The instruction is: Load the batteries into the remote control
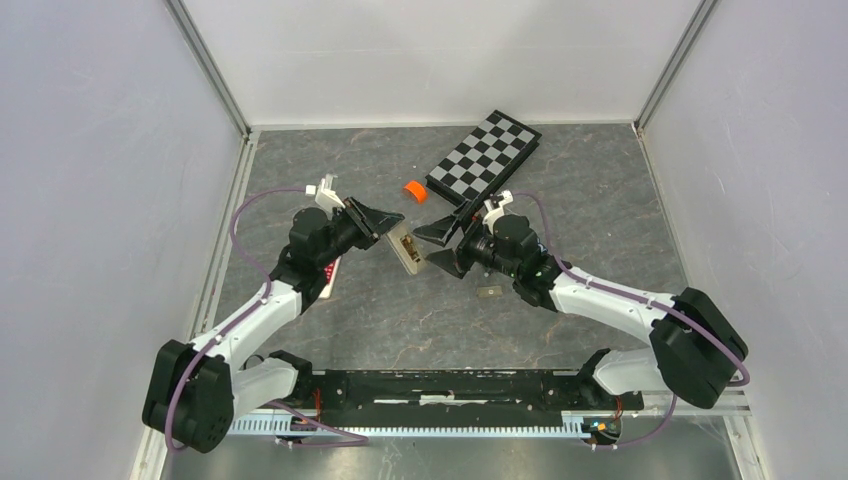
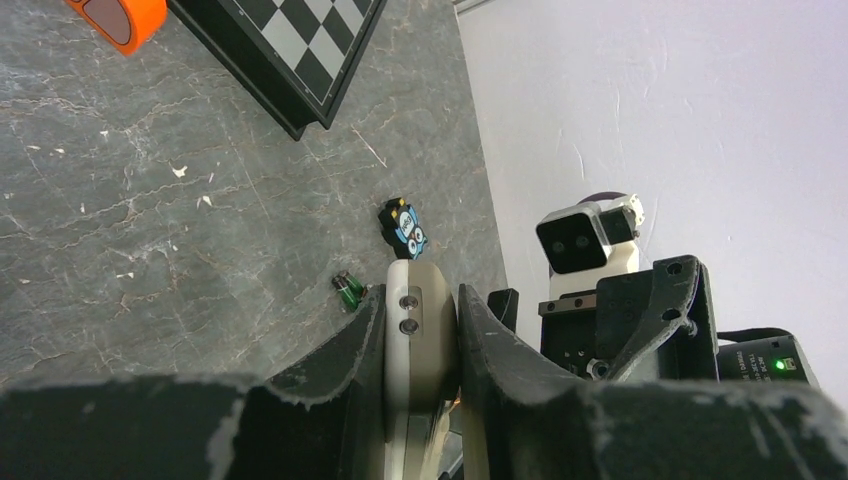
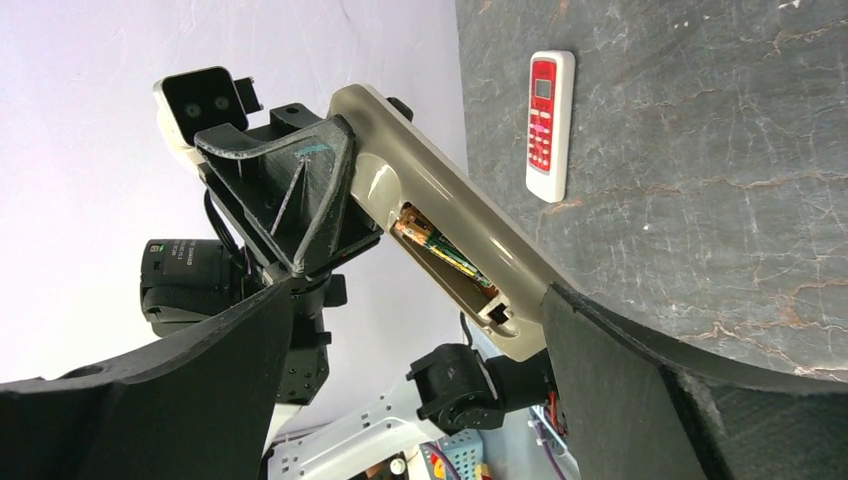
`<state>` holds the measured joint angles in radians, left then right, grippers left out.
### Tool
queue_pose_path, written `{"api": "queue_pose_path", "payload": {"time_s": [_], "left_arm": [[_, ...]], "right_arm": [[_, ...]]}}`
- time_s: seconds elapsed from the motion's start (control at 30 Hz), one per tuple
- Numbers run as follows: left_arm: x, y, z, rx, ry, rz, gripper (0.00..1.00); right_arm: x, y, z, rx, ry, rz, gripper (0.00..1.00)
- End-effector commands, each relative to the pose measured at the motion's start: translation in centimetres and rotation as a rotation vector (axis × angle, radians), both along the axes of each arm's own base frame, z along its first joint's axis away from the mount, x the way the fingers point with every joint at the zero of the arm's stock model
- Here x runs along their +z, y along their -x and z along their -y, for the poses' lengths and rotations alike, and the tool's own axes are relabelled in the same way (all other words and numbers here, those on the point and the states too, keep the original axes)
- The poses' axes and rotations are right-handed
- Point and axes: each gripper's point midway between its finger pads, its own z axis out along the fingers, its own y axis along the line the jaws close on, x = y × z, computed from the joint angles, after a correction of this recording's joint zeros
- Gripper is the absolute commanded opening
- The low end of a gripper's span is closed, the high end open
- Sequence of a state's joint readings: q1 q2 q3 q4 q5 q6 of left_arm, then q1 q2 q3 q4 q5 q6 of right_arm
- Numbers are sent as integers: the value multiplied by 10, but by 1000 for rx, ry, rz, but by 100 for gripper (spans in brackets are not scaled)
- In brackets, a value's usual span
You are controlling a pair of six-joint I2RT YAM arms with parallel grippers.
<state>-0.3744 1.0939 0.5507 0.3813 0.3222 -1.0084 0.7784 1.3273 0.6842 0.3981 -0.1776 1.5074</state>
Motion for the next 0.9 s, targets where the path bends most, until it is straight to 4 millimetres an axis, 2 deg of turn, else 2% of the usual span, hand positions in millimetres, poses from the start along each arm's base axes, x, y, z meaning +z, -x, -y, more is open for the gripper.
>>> {"api": "queue_pose_path", "payload": {"time_s": [0.0, 0.2, 0.63, 0.87], "left_arm": [[32, -5, 1, 2, 23, 95, 2], [37, -6, 0, 6, 24, 96, 2], [44, -8, 7, -25, 74, 88, 2], [47, -9, 4, -11, 71, 100, 2]], "right_arm": [[8, -6, 6, -34, 38, 63, 98], [8, -10, 9, -37, 83, 137, 98], [22, 0, -18, 59, -66, 80, 98], [3, 6, -21, 93, -35, 17, 98]]}}
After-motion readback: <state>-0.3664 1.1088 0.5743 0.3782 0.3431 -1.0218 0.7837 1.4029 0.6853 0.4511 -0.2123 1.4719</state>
